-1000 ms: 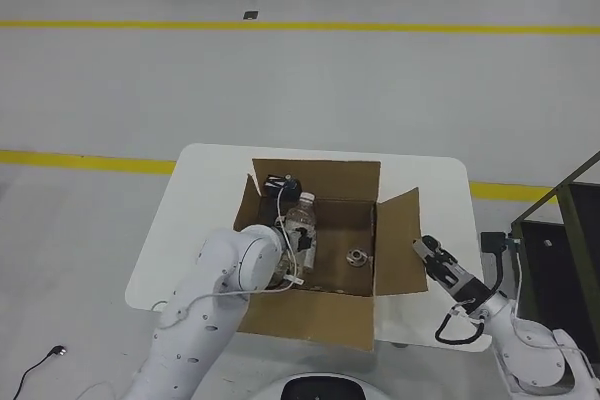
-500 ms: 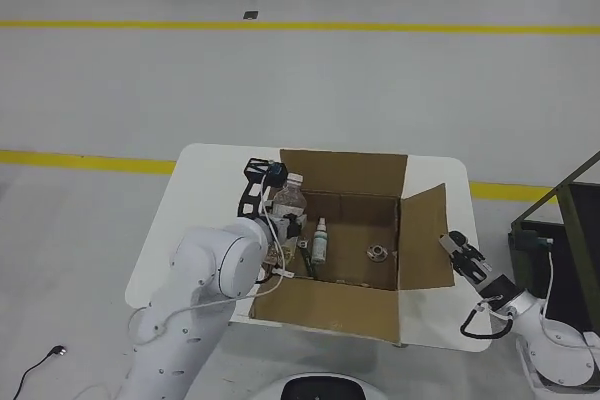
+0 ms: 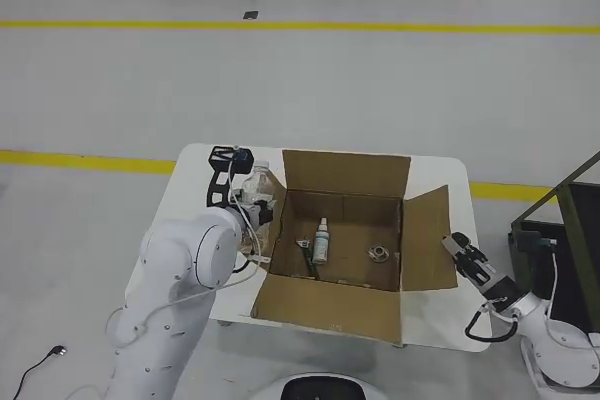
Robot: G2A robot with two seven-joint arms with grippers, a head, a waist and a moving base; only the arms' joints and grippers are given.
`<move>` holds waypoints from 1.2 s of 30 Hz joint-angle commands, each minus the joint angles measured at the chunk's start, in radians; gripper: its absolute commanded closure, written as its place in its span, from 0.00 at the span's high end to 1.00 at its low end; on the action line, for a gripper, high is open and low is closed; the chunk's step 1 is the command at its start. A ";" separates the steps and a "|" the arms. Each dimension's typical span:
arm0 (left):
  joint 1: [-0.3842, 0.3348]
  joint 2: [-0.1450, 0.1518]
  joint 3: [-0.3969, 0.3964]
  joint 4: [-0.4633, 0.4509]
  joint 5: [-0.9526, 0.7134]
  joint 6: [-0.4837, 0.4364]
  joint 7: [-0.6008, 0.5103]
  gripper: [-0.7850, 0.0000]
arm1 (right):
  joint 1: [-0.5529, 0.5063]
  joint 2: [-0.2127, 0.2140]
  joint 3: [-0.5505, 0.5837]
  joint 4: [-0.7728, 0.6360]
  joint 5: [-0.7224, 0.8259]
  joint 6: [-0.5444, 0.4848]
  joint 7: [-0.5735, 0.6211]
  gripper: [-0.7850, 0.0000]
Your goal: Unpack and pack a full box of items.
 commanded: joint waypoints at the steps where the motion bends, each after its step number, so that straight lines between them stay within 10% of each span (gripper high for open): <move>1: 0.000 0.000 0.001 0.000 0.000 0.000 0.000 0.00 | -0.003 0.001 0.003 -0.005 0.001 -0.005 -0.003 0.80; 3: 0.000 0.000 0.001 0.000 0.000 0.000 0.000 0.00 | -0.008 0.001 0.008 -0.013 -0.005 -0.013 -0.011 1.00; 24: 0.043 0.027 -0.099 -0.078 0.109 -0.168 -0.049 0.00 | -0.143 -0.003 0.080 -0.176 -0.113 -0.149 -0.183 1.00; 36: 0.103 0.037 -0.129 0.138 0.268 -0.157 -0.025 0.00 | -0.140 -0.004 0.063 -0.209 -0.172 -0.165 -0.205 1.00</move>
